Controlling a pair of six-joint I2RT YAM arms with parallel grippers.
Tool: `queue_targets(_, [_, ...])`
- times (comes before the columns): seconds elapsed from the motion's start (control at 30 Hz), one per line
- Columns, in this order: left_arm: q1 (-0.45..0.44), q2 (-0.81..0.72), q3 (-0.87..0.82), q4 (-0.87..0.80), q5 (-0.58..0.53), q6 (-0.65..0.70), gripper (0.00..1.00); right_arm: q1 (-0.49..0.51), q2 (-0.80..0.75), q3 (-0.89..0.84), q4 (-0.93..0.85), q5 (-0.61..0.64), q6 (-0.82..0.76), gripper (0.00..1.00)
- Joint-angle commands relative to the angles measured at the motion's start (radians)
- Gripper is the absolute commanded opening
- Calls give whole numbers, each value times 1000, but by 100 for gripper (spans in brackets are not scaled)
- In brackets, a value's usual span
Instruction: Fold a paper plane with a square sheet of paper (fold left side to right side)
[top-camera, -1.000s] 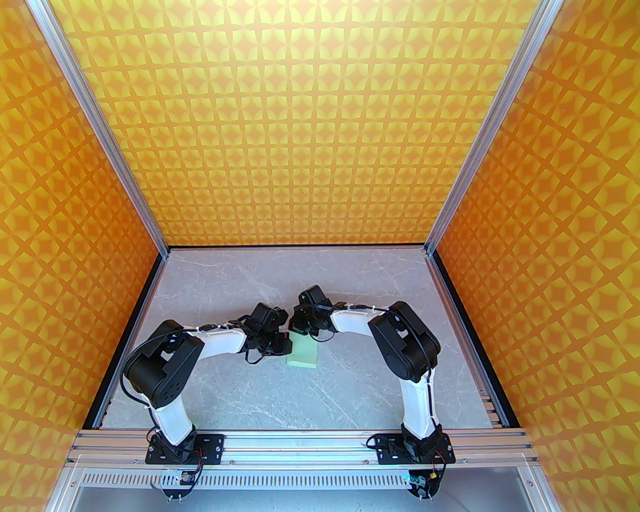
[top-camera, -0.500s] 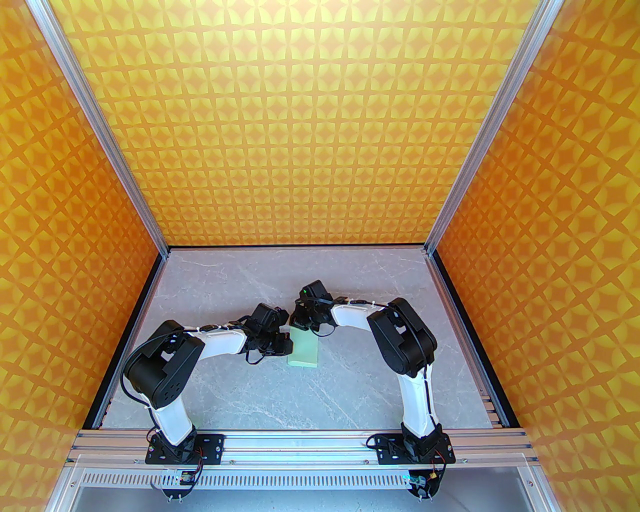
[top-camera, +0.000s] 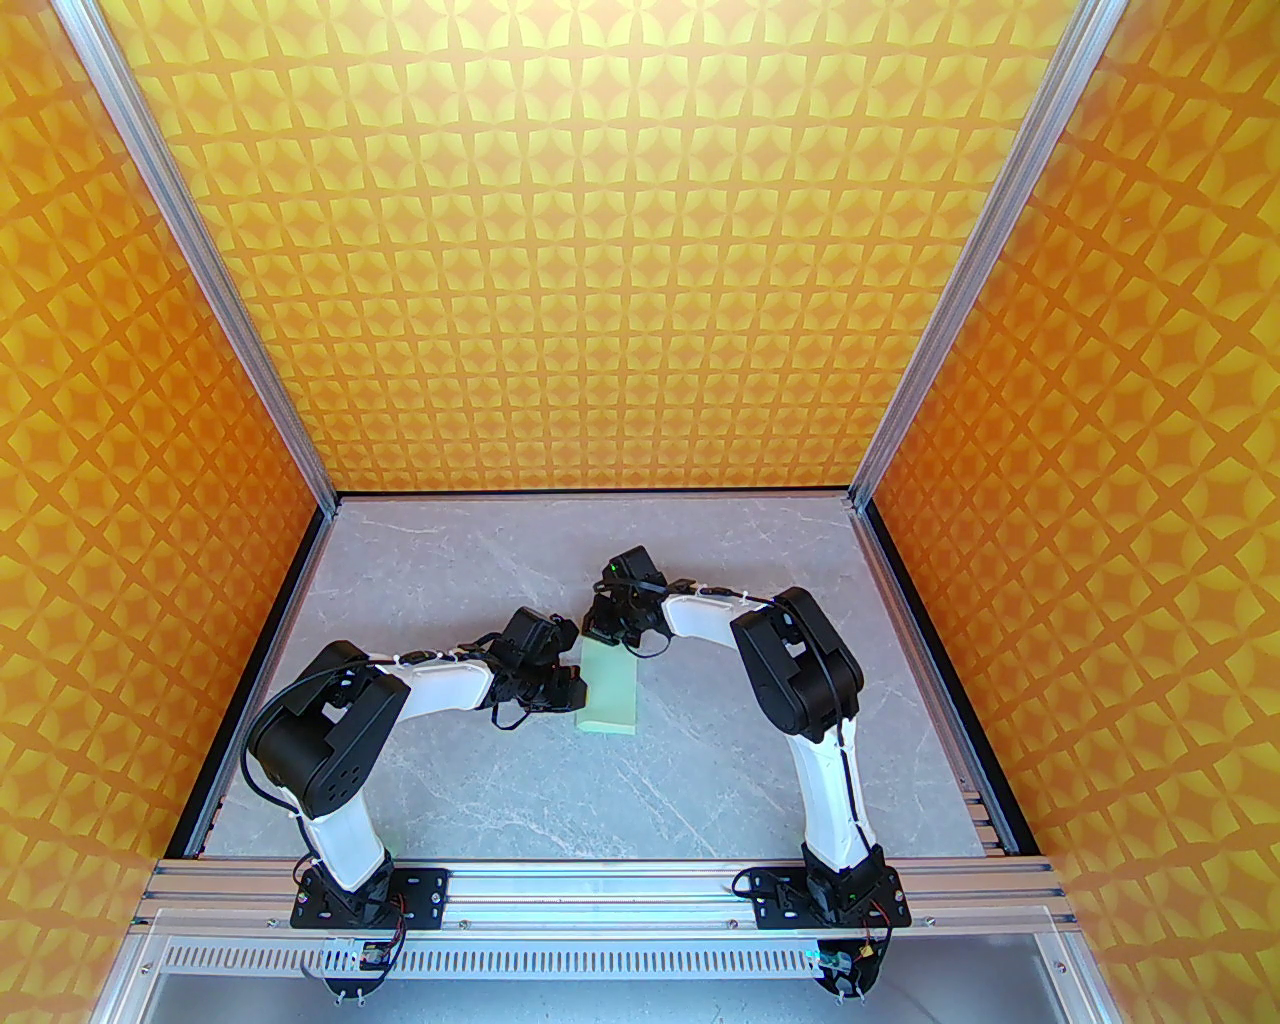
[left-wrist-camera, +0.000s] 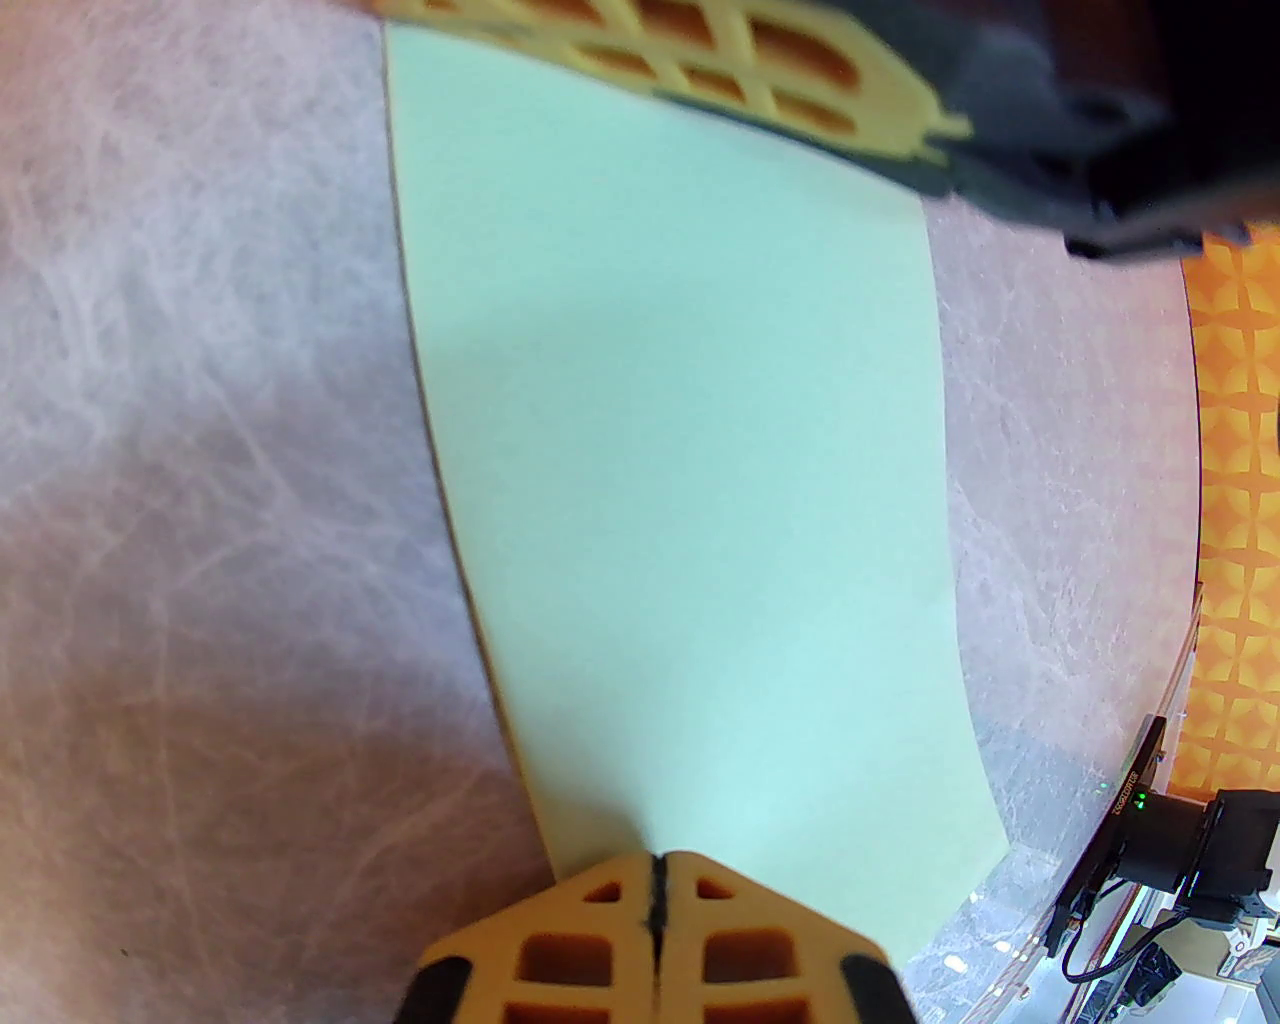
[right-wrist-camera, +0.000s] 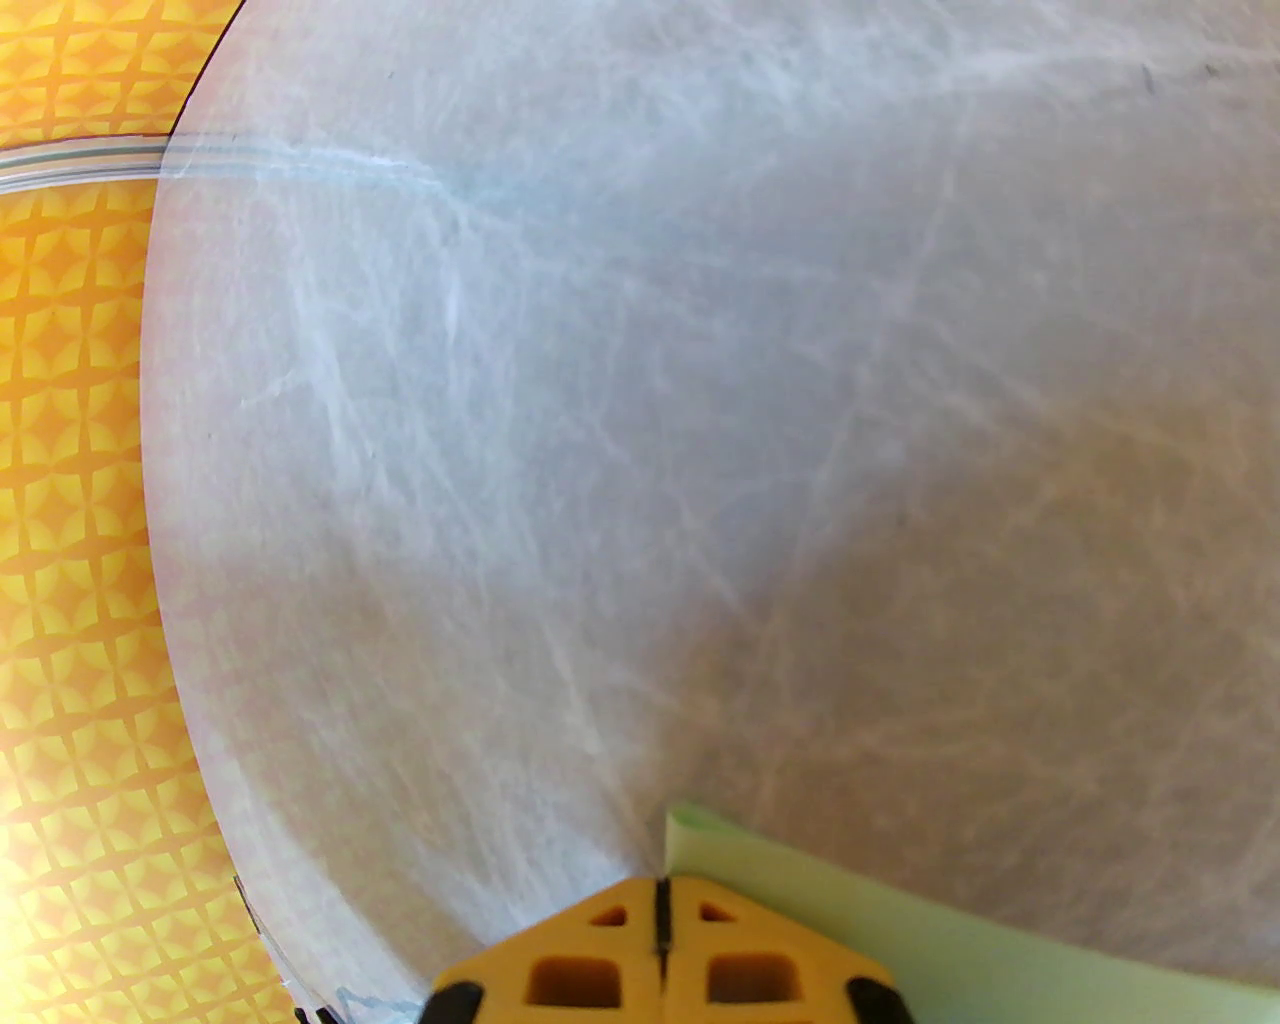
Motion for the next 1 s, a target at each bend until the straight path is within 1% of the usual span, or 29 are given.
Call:
queue_targets(0.0, [-37, 25, -63, -175, 26, 1, 0, -45, 64, 48, 12, 137, -31, 0])
queue_targets(0.3, [-40, 21, -68, -168, 26, -4, 0, -52, 120, 152, -35, 141, -35, 0])
queue_targets(0.57, [-40, 14, -75, -160, 26, -10, 0, -54, 147, 220, -103, 190, -43, 0])
queue_targets(0.63, [-40, 11, -74, -161, 26, -12, 0, -56, 142, 240, -119, 181, -51, 0])
queue_targets(0.77, [-38, 2, -73, -158, 23, -25, 0, -57, 54, 208, -109, 174, -62, 0])
queue_targets(0.97, [-38, 9, -57, -149, 19, -42, 0, -51, -128, 50, -67, 138, -60, 0])
